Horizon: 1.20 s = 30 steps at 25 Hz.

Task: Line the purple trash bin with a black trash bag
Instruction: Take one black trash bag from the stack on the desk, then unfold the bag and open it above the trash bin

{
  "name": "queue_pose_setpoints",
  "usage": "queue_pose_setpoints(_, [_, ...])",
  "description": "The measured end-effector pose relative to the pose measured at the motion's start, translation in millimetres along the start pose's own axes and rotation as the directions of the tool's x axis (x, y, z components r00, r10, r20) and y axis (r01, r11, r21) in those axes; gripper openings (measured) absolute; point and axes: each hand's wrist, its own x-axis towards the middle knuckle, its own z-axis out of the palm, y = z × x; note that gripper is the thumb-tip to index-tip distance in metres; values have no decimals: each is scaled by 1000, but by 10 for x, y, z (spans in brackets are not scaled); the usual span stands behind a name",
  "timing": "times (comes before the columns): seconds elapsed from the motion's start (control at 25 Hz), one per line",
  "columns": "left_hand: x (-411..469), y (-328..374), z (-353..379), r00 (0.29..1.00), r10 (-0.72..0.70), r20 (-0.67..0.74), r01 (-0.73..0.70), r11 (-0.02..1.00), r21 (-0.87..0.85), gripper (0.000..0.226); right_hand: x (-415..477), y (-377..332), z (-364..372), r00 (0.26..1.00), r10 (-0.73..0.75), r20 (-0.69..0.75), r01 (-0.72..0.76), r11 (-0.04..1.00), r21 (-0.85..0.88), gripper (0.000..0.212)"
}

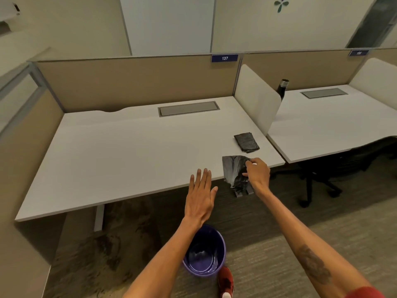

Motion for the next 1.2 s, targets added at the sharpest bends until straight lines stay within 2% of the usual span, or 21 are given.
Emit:
queue_pose_setpoints(0.16, [-226,29,-50,1000,14,-15,-16,993,-114,62,-500,11,105,984,130,121,-156,959,237,16])
queue_pose_setpoints(0.32, [-388,112,-96,990,-129,56,140,914,-380,61,-823,74,235,959,188,213,-256,896,362,17])
queue_pose_setpoints(0.4, [-430,153,-108,983,-150,104,182,837,-515,63,-923,110,273,953,175,248,-258,897,358,14])
queue_pose_setpoints(0.52, [-447,221,-129,981,-168,101,193,743,-641,61,-1011,142,288,947,155,283,-253,900,354,14])
queue_pose_setpoints(0.68, [-417,249,-139,953,-292,78,258,651,-714,25,-1011,142,231,920,153,361,-297,874,385,21])
queue_pose_setpoints(0.8, [-444,228,-153,914,-386,123,319,499,-805,28,-972,147,139,886,152,437,-334,864,378,15])
queue_pose_setpoints(0.92, [-504,166,-156,872,-459,169,374,404,-835,31,-956,134,32,857,167,488,-370,859,355,16])
queue_pose_setpoints(1.12, [-601,51,-90,770,-587,251,441,204,-874,27,-915,166,-54,850,181,495,-368,876,312,17])
queue_pose_setpoints(1.2, [-644,-29,-36,723,-632,277,473,161,-866,25,-914,185,-121,842,191,504,-393,857,333,13])
